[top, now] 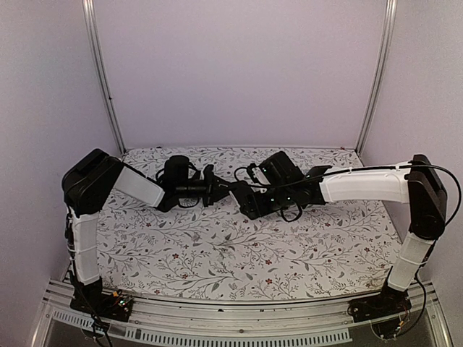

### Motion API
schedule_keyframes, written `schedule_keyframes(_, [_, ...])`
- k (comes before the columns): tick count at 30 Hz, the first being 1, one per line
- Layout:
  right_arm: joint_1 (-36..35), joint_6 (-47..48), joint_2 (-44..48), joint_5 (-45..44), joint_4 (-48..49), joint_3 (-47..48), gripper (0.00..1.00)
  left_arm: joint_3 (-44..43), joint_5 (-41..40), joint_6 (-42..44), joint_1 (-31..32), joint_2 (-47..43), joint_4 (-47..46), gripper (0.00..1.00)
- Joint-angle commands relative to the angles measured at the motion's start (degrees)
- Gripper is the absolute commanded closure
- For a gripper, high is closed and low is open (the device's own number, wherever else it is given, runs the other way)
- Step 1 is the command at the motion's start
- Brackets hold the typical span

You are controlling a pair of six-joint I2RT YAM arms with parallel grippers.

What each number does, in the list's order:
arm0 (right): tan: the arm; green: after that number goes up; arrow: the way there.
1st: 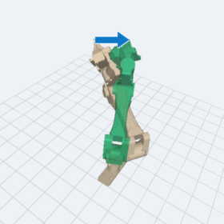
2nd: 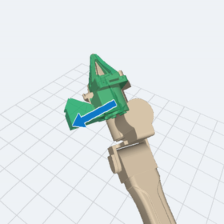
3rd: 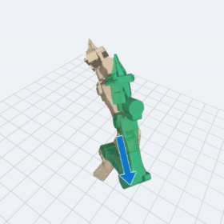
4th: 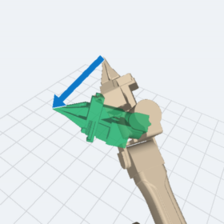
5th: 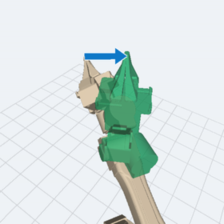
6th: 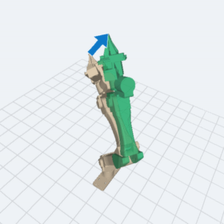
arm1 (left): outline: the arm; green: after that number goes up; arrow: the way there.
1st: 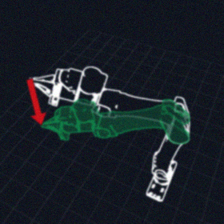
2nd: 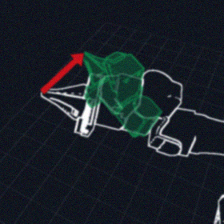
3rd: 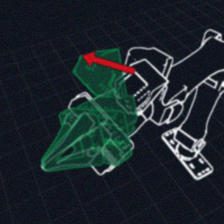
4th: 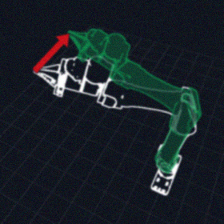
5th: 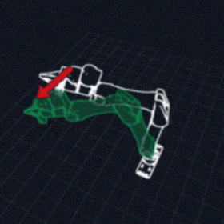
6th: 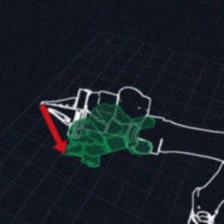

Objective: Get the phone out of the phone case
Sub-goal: Pass from the right arm to the left

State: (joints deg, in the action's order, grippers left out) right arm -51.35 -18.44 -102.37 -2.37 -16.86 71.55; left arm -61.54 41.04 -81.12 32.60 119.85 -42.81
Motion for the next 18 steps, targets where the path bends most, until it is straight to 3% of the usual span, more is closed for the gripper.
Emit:
schedule_keyframes(1, [-0.08,0.69,4.19,3.63,4.40,2.64,0.33,-1.67,3.06,2.23,-0.15,-1.73,-2.27,1.00])
schedule_keyframes(4, [1.16,-0.03,5.10,7.25,5.37,2.45,0.17,-2.00,4.20,4.43,-1.17,-3.59,-2.52,1.00])
schedule_keyframes(8, [3.31,-1.50,6.91,13.35,9.10,0.31,0.05,-1.51,5.05,7.16,-2.65,-6.37,-3.08,1.00])
schedule_keyframes(18, [9.79,-7.49,11.85,31.07,21.70,-7.99,0.01,0.27,6.60,8.33,-5.15,-11.47,-9.05,1.00])
